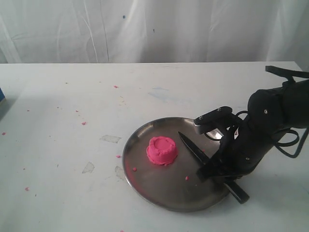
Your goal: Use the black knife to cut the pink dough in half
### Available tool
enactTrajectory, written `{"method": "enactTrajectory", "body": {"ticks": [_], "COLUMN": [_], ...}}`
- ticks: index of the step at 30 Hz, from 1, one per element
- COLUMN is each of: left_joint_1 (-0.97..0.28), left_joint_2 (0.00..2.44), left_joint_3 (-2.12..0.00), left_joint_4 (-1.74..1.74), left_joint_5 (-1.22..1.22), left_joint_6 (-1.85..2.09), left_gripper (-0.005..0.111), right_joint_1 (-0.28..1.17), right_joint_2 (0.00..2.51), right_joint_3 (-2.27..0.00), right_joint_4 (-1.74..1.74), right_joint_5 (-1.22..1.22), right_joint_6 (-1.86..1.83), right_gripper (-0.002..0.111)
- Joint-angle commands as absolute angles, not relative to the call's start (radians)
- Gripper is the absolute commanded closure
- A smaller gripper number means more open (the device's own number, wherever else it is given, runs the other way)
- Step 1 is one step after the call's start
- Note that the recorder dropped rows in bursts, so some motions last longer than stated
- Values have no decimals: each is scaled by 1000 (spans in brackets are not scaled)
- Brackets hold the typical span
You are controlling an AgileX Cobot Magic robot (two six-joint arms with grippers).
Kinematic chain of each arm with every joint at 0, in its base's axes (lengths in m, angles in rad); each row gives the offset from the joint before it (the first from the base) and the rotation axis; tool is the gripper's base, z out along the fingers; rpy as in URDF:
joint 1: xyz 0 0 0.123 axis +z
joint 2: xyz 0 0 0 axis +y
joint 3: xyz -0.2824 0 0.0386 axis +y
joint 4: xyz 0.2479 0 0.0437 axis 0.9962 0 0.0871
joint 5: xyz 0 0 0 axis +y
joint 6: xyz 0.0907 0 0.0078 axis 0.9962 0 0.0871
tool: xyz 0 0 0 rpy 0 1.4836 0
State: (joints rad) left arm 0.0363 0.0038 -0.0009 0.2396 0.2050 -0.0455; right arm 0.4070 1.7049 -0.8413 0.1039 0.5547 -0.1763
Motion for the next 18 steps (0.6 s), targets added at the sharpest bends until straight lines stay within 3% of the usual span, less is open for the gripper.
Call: {"method": "enactTrajectory", "body": {"ticks": [1, 5, 12, 18], "left_joint_1": [35, 35, 35, 35], "left_joint_2": [0, 0, 0, 0], "left_joint_3": [0, 0, 0, 0], "left_joint_4": [241, 241, 241, 241], "left_joint_5": [203, 203, 203, 203], "left_joint_6": [-48, -48, -48, -48], "left_gripper": [107, 107, 107, 107], "right_joint_1": [407, 407, 407, 407], "right_joint_2": [1706, 1670, 1653, 1659], "right_joint_3": [-862, -873, -859, -859], "right_joint_4": [93, 93, 93, 99], "right_joint_5": [598, 699, 712, 727], "right_joint_6": [-176, -156, -156, -179], "right_gripper": [89, 100, 101, 83]}}
